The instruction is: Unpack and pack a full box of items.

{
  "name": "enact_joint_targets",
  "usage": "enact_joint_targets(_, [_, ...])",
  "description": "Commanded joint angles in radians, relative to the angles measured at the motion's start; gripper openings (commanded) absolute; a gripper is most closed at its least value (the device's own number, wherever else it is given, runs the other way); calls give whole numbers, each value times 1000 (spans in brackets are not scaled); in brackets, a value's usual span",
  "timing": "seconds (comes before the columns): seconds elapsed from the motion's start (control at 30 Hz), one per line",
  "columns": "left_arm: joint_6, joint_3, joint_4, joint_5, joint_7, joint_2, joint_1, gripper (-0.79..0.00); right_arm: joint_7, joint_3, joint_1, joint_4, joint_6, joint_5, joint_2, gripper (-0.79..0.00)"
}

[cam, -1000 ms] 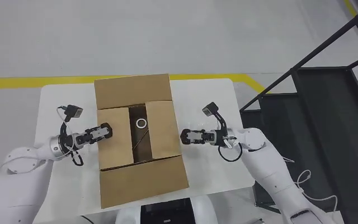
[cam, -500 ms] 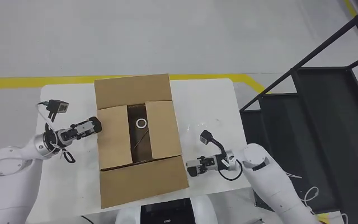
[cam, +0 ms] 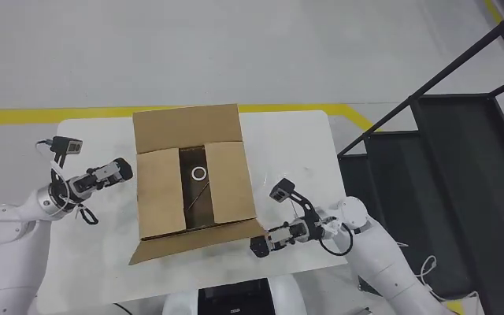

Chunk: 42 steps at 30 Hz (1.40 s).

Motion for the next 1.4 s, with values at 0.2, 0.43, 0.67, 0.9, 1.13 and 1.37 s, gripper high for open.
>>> enact_joint_targets(0.2, [-6, -28, 48, -15, 6, 7, -21, 0, -127, -42, 118, 58, -83, -34, -21, 0])
enact_joint_targets(0.43, [-2, -56, 68, -27, 3, 14, -32, 0, -229, -90, 211, 145, -128, -126, -39, 0])
enact_joint_targets(0.67, [110, -64, -101, -142, -110, 24, 44, 0, -336, -140, 259, 189, -155, -277, -52, 0])
enact_joint_targets(0.9, [167, -78, -269, -83, -167, 41, 164, 0, -391, -160, 278, 195, -157, -358, -56, 0])
enact_joint_targets(1.13, [60, -16, -287, 25, -60, 53, 203, 0, -423, -162, 290, 207, -171, -371, -59, 0])
enact_joint_targets(1.37, [-20, 53, -269, 168, 20, 81, 210, 0, -432, -145, 328, 254, -182, -356, -59, 0])
